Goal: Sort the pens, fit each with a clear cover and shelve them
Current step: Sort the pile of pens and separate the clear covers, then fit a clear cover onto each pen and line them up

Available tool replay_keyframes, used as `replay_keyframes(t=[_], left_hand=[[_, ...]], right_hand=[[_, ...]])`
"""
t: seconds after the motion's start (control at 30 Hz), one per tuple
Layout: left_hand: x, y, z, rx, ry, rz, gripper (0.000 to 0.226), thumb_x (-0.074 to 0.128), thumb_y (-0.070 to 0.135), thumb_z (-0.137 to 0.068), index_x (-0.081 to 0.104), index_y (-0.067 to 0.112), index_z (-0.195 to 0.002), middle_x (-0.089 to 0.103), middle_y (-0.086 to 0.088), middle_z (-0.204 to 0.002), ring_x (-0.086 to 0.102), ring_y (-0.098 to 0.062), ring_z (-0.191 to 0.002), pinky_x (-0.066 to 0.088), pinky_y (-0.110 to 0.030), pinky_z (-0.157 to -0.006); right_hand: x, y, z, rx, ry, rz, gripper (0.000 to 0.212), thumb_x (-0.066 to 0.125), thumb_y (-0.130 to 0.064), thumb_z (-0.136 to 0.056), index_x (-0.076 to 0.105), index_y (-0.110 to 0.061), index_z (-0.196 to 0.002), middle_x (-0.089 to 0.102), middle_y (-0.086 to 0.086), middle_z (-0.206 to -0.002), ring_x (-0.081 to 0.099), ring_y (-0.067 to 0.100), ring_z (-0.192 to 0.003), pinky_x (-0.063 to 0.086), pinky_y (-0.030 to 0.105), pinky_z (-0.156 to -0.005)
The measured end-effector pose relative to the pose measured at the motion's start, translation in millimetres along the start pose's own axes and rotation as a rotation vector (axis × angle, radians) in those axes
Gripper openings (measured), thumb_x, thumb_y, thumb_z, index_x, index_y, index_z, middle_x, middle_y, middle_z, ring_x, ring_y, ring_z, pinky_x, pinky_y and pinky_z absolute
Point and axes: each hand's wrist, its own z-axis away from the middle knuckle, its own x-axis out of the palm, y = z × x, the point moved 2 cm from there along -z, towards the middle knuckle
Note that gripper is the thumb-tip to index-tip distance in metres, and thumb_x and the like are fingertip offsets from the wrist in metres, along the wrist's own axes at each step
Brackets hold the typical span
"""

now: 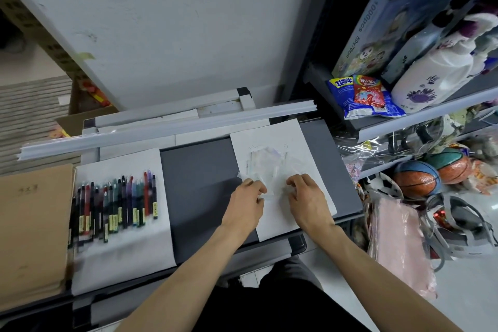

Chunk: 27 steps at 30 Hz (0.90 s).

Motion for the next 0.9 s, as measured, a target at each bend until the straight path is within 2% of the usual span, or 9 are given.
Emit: replay_keyframes(t=[0.17,0.3,0.37,0.47,0.7,0.9], left_hand=[[-4.8,-5.4,8.8,0.005,-0.010,-0.010,0.029,0.059,0.003,-0.095,0.070,0.019,-0.118,0.062,0.004,-0.119,0.066,-0.019,-0.099,0.057,-0.038,-0.086],[-11.9,-12.4,17.0,0.013,-0.021,-0.050,0.030,0.057,0.004,-0.095,0.068,0.020,-0.118,0.060,0.006,-0.117,0.065,-0.017,-0.094,0.057,-0.037,-0.084],[-16.4,-15.9,20.5,0.017,-0.006,-0.076,0.028,0.059,0.008,-0.095,0.068,0.023,-0.117,0.059,0.007,-0.113,0.065,-0.016,-0.092,0.058,-0.037,-0.081],[-26.7,-19.0,25.8,0.004,0.028,-0.145,0.025,0.059,0.019,-0.095,0.067,0.028,-0.117,0.060,0.010,-0.110,0.065,-0.015,-0.095,0.056,-0.034,-0.076],[-56.1,-32.1,38.8,-0.046,0.117,-0.172,0.025,0.057,0.033,-0.097,0.064,0.031,-0.121,0.062,0.010,-0.116,0.065,-0.016,-0.102,0.053,-0.033,-0.079],[-81.6,-59.0,60.9,-0.121,0.196,-0.157,0.025,0.058,0.033,-0.096,0.065,0.030,-0.120,0.065,0.010,-0.115,0.066,-0.015,-0.102,0.052,-0.031,-0.080]], right_hand=[[-1.3,-7.9,4.4,-0.028,0.020,0.024,0.029,0.063,0.001,-0.089,0.063,-0.009,-0.116,0.061,0.009,-0.114,0.062,0.031,-0.098,0.056,0.043,-0.069],[-6.7,-15.1,10.3,-0.029,0.045,0.084,0.027,0.066,-0.009,-0.093,0.063,-0.013,-0.119,0.061,0.003,-0.118,0.061,0.026,-0.103,0.047,0.034,-0.063],[-10.3,-21.6,13.8,-0.044,0.044,0.120,0.028,0.065,-0.015,-0.094,0.064,-0.015,-0.123,0.062,0.000,-0.120,0.060,0.023,-0.108,0.047,0.031,-0.067],[-13.0,-32.8,18.1,-0.088,0.016,0.159,0.033,0.063,-0.020,-0.094,0.064,-0.016,-0.127,0.064,0.000,-0.122,0.059,0.023,-0.113,0.053,0.035,-0.080],[-7.4,-61.7,24.5,-0.200,-0.007,0.232,0.034,0.061,-0.027,-0.095,0.065,-0.019,-0.128,0.067,-0.001,-0.124,0.061,0.023,-0.114,0.053,0.037,-0.096],[5.9,-96.6,22.0,-0.294,-0.069,0.259,0.037,0.051,-0.031,-0.097,0.062,-0.020,-0.131,0.064,-0.002,-0.127,0.056,0.023,-0.118,0.048,0.036,-0.099]])
